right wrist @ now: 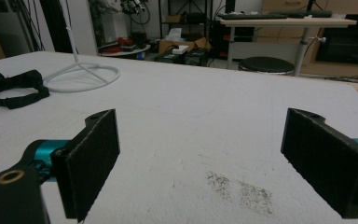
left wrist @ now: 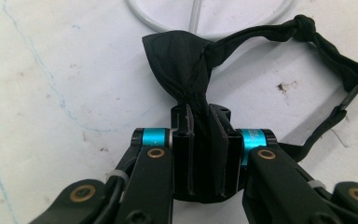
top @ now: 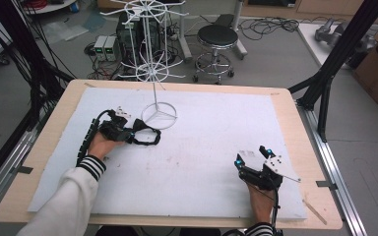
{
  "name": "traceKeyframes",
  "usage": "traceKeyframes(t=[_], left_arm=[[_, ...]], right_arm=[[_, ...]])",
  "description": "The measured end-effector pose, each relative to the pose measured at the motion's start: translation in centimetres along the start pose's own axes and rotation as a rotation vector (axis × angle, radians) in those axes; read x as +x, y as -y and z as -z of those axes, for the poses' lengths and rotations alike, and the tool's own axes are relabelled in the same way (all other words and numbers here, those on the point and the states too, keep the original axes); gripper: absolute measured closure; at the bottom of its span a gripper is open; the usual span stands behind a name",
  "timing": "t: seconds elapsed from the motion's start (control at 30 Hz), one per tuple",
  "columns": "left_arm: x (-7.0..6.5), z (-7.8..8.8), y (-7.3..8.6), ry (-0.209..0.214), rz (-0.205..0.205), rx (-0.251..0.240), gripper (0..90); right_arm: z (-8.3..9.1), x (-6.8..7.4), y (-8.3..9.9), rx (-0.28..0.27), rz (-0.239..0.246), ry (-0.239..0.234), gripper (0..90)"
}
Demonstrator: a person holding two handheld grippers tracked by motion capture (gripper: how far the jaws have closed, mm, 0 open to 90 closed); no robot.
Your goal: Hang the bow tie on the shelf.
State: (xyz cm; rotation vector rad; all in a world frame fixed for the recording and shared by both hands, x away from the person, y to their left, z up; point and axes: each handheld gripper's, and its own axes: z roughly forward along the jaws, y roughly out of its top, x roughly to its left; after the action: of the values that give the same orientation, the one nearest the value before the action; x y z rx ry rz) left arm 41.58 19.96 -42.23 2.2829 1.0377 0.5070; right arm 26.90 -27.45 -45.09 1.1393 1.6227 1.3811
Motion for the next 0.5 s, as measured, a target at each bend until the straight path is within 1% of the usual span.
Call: traceKeyframes(t=[0.03, 0.1, 0.17, 0.2, 0.27, 0.33, 0.37, 0.4, 0.5], left_arm=[[0.0, 0.1, 0.0, -0.004, -0.005, 0.004, 80.0], [0.0, 0.2, 0.0, -0.001, 0.002, -0.002, 80.1], [0.0, 0.3, 0.0, 0.003, 0.011, -0.012, 80.4], [0.0, 0.5, 0.0, 0.01, 0.01, -0.013, 80.5], [0.0, 0.8, -0.1, 0.01, 0.008, -0.027, 80.8], [-0.1, 1.4, -0.1, 0.014, -0.002, -0.05, 80.9], [-0.1, 1.6, -0.2, 0.018, 0.0, -0.064, 80.9], [-0.2, 2.0, -0.2, 0.026, -0.008, -0.085, 81.0], [-0.3, 2.9, -0.2, 0.045, -0.025, -0.124, 81.3]], right_arm=[[0.0, 0.0, 0.0, 0.0, 0.0, 0.0, 10.5], [0.0, 0.0, 0.0, -0.001, 0.0, 0.001, 10.5], [0.0, 0.0, 0.0, -0.002, -0.001, 0.001, 10.5], [0.0, 0.0, 0.0, -0.002, -0.001, 0.002, 10.5], [0.0, 0.0, 0.0, -0.002, 0.001, 0.001, 10.5], [0.0, 0.0, 0.0, -0.002, 0.0, 0.001, 10.5], [0.0, 0.0, 0.0, -0.001, -0.002, 0.0, 10.5], [0.0, 0.0, 0.0, -0.001, -0.002, 0.0, 10.5], [0.0, 0.0, 0.0, -0.002, -0.002, 0.0, 10.4]])
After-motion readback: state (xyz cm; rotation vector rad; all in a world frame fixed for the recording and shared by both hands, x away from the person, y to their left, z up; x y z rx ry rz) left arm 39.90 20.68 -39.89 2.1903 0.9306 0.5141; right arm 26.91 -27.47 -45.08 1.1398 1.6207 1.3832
